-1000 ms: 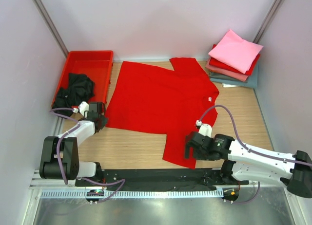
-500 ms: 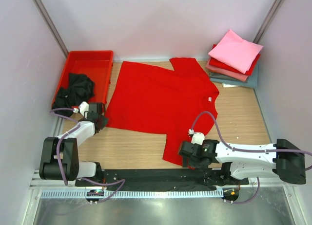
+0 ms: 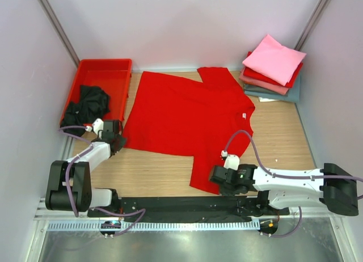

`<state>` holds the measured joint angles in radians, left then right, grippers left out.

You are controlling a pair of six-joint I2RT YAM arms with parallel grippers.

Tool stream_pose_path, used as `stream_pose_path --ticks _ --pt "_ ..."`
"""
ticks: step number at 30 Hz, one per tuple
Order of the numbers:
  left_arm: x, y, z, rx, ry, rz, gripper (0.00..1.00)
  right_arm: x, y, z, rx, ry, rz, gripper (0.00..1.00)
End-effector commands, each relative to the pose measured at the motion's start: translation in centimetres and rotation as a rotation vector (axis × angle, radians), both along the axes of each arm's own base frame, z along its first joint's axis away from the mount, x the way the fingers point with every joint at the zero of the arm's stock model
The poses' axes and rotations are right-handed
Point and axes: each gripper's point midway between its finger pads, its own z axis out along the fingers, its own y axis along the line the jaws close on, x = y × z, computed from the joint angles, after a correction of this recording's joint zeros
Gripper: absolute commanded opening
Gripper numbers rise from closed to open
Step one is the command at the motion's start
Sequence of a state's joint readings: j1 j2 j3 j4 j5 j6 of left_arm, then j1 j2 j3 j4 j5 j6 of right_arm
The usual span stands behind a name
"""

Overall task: Fold and stack the t-shirts
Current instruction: Fold the tshirt

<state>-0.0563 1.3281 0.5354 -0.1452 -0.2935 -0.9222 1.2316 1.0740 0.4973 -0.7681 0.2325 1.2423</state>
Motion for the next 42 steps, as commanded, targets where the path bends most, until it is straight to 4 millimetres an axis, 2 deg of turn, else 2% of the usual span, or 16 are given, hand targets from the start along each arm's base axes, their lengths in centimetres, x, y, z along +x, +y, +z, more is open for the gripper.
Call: stream_pose_path --ticks 1,5,8,16,20,25,26,29,30,32,33,37,39,40,41,42 --pt "-0.3 -1.4 0.4 0.003 -0.019 -0.077 0.0 1.5 -2.0 1.4 -0.045 -0.098 -0.077 0.02" --pt "-1.8 -4.2 0.7 -0.096 -0.019 -0.163 0.0 3.0 -3.4 6.8 -0.021 -0.207 -0.134 0.01" --pt "-2.9 -5.9 1.9 -0.152 -0.042 -0.203 0.0 3.7 -4.8 9.5 -0.023 -0.268 -0.187 0.01" --pt "-6.9 -7.5 4.5 -0.19 -0.042 -0.271 0.0 4.5 -7.6 13.7 -0.003 -0.358 -0.276 0.01" --pt "-8.3 -7.4 5.8 -0.191 -0.057 -0.304 0.0 5.0 -8.2 15.8 0.015 -0.408 -0.265 0.01" --pt "-9.2 -9.5 6.9 -0.27 -0.026 -0.377 0.0 6.2 -7.9 18.3 -0.019 -0.484 -0.21 0.01" --pt "-8.6 -9.9 8.3 -0.276 -0.047 -0.393 0.0 6.6 -7.3 19.3 0.004 -0.501 -0.208 0.01" --pt "-8.2 -9.9 9.7 -0.245 -0.035 -0.439 0.0 8.2 -6.7 21.3 -0.038 -0.58 -0.198 0.01" --pt "-7.4 -10.0 11.0 -0.213 -0.051 -0.485 0.0 8.9 -7.0 22.1 -0.073 -0.629 -0.191 0.01" --pt "-7.1 -9.6 11.6 -0.168 -0.009 -0.505 0.0 9.9 -6.9 23.7 -0.117 -0.681 -0.188 0.01" --pt "-6.3 -9.5 13.0 -0.131 -0.029 -0.541 0.0 10.3 -7.0 24.2 -0.137 -0.698 -0.187 0.02" --pt "-4.8 -8.4 12.3 -0.073 0.07 -0.564 0.0 13.0 -6.9 26.0 -0.251 -0.768 -0.131 0.01" --pt "-4.0 -7.9 12.4 -0.068 0.07 -0.553 0.0 14.9 -8.0 25.6 -0.302 -0.74 -0.158 0.01" --pt "-3.7 -7.6 11.9 -0.067 0.088 -0.545 0.0 15.8 -7.0 25.1 -0.281 -0.715 -0.095 0.01" --pt "-3.4 -7.1 11.7 -0.069 0.092 -0.527 0.0 17.1 -8.3 24.8 -0.299 -0.695 -0.147 0.01" --pt "-3.0 -7.1 11.6 -0.085 0.095 -0.525 0.0 17.8 -8.3 24.7 -0.287 -0.687 -0.145 0.01"
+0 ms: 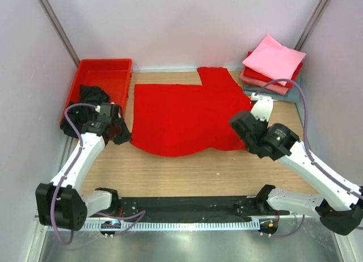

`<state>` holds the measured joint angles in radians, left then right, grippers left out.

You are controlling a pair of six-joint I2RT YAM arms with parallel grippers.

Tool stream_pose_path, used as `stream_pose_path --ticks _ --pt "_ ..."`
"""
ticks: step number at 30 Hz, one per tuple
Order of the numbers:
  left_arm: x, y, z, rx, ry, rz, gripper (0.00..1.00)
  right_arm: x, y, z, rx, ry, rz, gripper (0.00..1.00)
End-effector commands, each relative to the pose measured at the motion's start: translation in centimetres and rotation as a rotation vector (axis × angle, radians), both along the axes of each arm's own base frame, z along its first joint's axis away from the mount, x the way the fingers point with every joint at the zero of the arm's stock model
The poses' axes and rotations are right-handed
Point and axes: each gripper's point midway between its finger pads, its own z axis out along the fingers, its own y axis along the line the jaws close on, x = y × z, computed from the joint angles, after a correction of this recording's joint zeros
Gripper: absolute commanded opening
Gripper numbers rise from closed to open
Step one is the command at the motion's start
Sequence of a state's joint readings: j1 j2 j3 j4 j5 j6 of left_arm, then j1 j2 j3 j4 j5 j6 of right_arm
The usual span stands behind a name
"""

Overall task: Fold and stack the t-shirts
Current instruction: Fold the tshirt

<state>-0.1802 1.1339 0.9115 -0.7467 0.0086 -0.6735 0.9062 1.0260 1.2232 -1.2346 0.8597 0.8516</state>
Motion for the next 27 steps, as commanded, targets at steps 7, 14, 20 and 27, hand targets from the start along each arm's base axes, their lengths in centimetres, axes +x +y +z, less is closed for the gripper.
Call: stream_pose_path --ticks 7,14,20,27 --pt "2.9 1.1 -0.6 0.01 0.067 0.0 0.0 8.6 1.2 1.0 -0.03 0.004 0.142 0.01" --pt "4.7 2.4 -1.8 0.032 0.119 0.052 0.0 12.2 1.1 -1.1 -0.045 0.065 0.169 0.01" --pt "6.2 2.3 -2.3 0.027 0.139 0.082 0.0 15.0 0.4 -1.8 -0.053 0.086 0.161 0.01" --pt "8.1 2.9 -3.4 0.067 0.171 0.109 0.0 18.2 -0.1 -3.8 0.003 0.15 0.208 0.01"
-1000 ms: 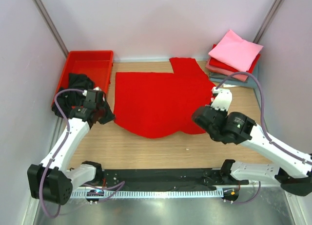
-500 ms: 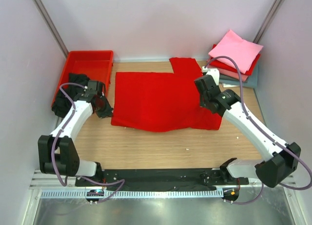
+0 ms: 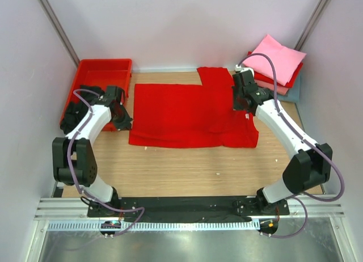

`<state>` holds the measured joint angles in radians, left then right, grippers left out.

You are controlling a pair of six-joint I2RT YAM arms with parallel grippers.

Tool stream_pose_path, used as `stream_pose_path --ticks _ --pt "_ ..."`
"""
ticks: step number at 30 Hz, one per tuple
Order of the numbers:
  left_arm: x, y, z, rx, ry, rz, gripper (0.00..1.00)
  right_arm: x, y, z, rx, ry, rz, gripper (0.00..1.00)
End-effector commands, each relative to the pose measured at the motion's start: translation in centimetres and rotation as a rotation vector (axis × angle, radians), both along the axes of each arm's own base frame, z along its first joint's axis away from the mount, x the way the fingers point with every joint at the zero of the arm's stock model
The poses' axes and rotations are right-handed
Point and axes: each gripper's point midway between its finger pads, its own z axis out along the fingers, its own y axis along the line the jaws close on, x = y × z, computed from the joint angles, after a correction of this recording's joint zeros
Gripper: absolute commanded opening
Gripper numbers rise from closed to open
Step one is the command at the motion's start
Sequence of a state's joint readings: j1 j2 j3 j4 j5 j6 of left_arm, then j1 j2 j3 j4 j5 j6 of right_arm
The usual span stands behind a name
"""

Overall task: Fold and stack the t-shirts
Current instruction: Fold the tshirt

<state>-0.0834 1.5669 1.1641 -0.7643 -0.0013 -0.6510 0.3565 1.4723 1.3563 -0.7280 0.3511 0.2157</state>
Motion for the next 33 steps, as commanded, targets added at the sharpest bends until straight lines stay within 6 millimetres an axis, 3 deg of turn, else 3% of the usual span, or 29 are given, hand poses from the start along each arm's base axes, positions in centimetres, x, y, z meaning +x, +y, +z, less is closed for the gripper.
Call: stream_pose_path --ticks 1,9,18,23,26,27,29,30,31,32,33 --pt "2.0 0.7 0.6 0.03 -0.024 0.024 0.0 2.6 0.3 1.1 0.052 -0.036 0.041 0.01" --pt "3.4 0.5 -1.4 0.036 0.043 0.021 0.0 4.6 -0.4 0.3 0.052 -0.025 0.017 0.01" --pt "4.9 0.8 -0.8 0.058 0.04 0.018 0.0 6.0 -0.3 -0.8 0.047 0.004 0.011 0.01" --pt "5.7 0.9 -1.7 0.068 0.067 0.014 0.0 7.0 -1.0 -1.5 0.014 0.012 -0.029 0.01" --pt "6.3 0.9 -2.8 0.074 0.1 0.027 0.03 8.2 -1.5 -3.1 -0.022 0.031 -0.056 0.01" --pt "7.2 0.6 -2.4 0.06 0.086 0.026 0.05 9.3 -1.7 -4.6 -0.025 0.042 -0.067 0.01" --pt "7.4 0.4 -3.2 0.061 0.129 0.022 0.14 10.5 -2.6 -6.1 -0.023 0.058 -0.123 0.01" --pt "8.4 0.4 -2.3 0.063 0.111 0.026 0.19 11.5 -2.9 -5.7 -0.019 0.048 -0.143 0.07" --pt "8.6 0.2 -2.1 0.058 0.115 0.019 0.26 12.0 -3.7 -7.8 -0.028 0.095 -0.168 0.2" --pt "8.6 0.0 -1.2 0.065 0.112 0.004 0.42 12.2 -4.0 -8.3 -0.036 0.115 -0.177 0.47" --pt "8.4 -0.3 -0.6 0.084 0.102 -0.007 0.51 13.0 -4.1 -7.6 -0.038 0.098 -0.186 0.57"
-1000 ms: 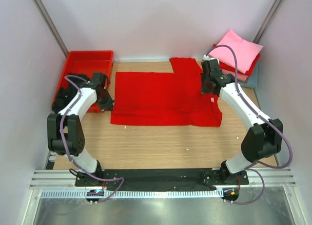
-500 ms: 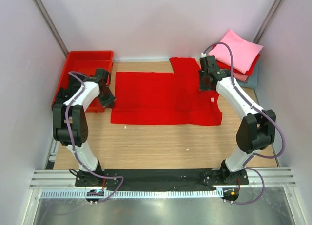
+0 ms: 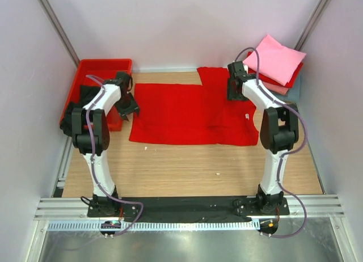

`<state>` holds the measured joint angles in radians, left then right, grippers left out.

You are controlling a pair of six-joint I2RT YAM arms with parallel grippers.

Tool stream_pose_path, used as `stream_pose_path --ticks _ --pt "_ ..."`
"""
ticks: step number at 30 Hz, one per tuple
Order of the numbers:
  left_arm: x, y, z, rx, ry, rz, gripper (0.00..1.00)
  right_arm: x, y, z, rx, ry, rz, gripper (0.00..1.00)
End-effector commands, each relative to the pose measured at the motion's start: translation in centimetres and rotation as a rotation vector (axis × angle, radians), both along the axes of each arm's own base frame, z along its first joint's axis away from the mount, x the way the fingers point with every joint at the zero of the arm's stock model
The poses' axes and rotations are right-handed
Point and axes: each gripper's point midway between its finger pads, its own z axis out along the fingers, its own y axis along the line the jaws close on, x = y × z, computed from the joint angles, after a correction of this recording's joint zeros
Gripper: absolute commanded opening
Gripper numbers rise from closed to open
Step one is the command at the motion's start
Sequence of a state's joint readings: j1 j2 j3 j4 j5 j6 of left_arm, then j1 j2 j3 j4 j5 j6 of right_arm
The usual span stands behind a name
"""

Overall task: Fold and stack the t-shirts
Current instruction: Fold the tshirt

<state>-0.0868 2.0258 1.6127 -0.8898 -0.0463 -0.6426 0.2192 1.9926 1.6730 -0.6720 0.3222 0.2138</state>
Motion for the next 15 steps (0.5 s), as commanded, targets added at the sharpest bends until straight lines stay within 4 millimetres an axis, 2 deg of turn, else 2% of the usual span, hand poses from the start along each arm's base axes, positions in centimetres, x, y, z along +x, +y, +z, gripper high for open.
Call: stream_pose_path --ticks 1,2,4,5,6,7,8,9,10,11,13,14,15 --pt "0.0 0.0 4.0 0.068 -0.052 -0.014 0.59 2.4 -2.0 0.8 -0.039 -0.032 -0.072 0.64" --pt "-0.5 0.0 5.5 0.084 -0.089 -0.022 0.69 2.2 -2.0 1.1 -0.044 -0.025 -0.071 0.69" --pt "-1.2 -0.2 6.9 0.123 -0.129 -0.034 0.75 1.4 -2.3 3.1 -0.041 -0.063 -0.091 0.73" --pt "-2.5 -0.5 8.0 0.125 -0.157 -0.042 0.79 0.3 -2.5 2.8 -0.033 -0.06 -0.097 0.75" --pt "-3.2 -0.6 8.3 0.127 -0.17 -0.037 0.8 -0.4 -2.5 3.2 -0.017 -0.077 -0.113 0.76" --pt "-3.4 -1.0 8.7 0.109 -0.207 -0.035 0.8 -1.5 -2.6 6.0 0.011 -0.142 -0.124 0.77" --pt "-5.2 -0.9 7.2 0.1 -0.176 -0.037 0.81 -3.3 -2.8 4.6 0.018 -0.125 -0.134 0.81" --pt "-5.8 -1.0 8.6 0.077 -0.235 -0.014 0.82 -4.3 -2.8 4.7 0.046 -0.14 -0.155 0.82" --pt "-5.9 -1.0 8.6 0.065 -0.267 -0.001 0.82 -5.4 -2.8 5.1 0.068 -0.161 -0.161 0.83" --pt "-7.4 -1.1 7.0 0.048 -0.237 0.001 0.82 -7.5 -3.0 5.0 0.09 -0.182 -0.164 0.85" --pt "-8.0 -1.6 7.5 -0.004 -0.298 0.025 0.81 -9.6 -3.2 5.3 0.133 -0.224 -0.202 0.88" --pt "-9.2 -1.9 6.0 -0.029 -0.27 0.024 0.81 -11.5 -3.9 5.0 0.152 -0.243 -0.232 0.9" --pt "-9.1 -2.1 5.8 -0.05 -0.298 0.048 0.8 -12.4 -4.0 4.8 0.179 -0.254 -0.259 0.91"
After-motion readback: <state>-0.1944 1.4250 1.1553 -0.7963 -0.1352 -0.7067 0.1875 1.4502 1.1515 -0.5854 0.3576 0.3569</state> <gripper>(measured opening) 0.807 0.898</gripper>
